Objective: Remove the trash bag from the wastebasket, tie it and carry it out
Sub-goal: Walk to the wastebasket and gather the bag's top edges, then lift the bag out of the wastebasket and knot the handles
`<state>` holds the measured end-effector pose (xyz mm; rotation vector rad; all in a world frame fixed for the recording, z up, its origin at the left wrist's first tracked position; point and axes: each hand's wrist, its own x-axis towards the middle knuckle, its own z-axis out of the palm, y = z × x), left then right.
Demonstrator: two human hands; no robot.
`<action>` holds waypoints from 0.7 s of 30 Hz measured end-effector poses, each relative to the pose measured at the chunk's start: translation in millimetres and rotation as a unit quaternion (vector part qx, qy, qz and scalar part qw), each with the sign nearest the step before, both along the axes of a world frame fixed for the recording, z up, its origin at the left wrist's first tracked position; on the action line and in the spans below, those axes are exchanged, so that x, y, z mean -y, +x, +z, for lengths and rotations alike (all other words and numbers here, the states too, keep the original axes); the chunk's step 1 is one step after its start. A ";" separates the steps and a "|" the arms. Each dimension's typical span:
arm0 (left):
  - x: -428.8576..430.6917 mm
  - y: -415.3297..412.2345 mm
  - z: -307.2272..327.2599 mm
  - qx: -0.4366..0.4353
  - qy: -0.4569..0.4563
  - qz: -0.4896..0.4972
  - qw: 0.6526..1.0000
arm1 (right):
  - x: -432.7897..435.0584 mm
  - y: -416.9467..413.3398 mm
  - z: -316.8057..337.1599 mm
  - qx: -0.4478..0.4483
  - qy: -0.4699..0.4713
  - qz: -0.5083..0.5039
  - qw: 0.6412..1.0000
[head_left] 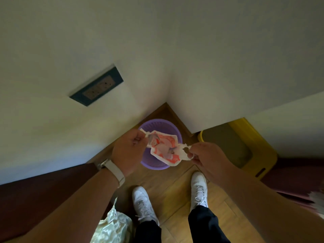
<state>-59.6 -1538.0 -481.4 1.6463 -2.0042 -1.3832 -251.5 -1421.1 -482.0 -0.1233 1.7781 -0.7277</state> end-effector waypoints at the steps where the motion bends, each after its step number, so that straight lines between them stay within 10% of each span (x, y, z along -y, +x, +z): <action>1: -2.1 0.2 13.3 -0.007 -0.005 0.000 1.000 | 1.1 1.1 11.5 0.002 0.001 0.007 1.000; 21: 27.1 -29.3 317.6 -0.170 -0.046 -0.117 0.977 | 9.0 -19.7 337.4 -0.096 -0.185 0.140 0.968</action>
